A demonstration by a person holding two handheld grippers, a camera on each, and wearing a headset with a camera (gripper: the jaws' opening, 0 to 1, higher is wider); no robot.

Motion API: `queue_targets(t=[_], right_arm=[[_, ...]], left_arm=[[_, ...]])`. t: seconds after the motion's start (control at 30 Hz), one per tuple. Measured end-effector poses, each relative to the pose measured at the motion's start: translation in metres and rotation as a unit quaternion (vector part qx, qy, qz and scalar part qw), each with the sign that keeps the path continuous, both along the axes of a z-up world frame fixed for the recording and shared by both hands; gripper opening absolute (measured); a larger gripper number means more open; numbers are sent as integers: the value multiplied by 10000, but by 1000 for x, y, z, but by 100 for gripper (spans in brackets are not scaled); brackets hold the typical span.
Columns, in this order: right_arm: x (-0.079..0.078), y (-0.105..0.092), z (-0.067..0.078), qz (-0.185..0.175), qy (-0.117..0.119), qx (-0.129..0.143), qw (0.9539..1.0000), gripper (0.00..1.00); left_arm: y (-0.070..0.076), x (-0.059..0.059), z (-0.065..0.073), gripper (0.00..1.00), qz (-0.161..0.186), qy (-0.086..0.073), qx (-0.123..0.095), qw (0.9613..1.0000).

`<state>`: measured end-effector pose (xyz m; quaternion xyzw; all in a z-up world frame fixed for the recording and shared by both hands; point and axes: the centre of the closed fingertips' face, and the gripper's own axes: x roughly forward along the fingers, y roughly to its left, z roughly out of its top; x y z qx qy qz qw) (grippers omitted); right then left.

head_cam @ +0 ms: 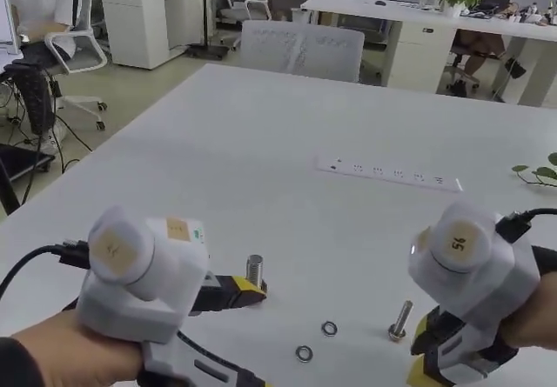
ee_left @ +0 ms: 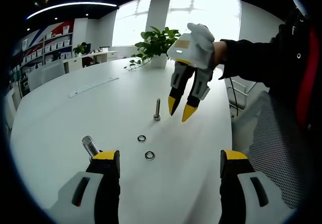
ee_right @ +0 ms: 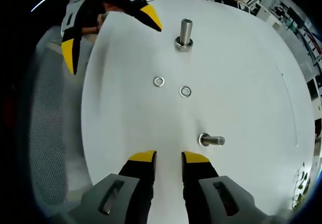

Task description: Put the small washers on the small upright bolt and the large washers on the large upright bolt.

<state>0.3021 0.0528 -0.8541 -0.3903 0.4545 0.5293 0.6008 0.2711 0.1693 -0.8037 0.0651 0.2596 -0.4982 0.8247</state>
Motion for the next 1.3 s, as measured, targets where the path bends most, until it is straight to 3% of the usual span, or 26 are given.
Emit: queue_targets(t=[0.33,0.83,1.3], right_arm=[[-7,25,5,276,-11,79,9996,21],[18,68,9,642,-244,120,9976,21],[37,80,-10,794,-352,-118,9961,21]], left_arm=[[1,1,2,81,21,-49,-8,10000],[5,3,4,81,106,-91,-13,9999],[5,2,3,81,122,-68,-30,9999]])
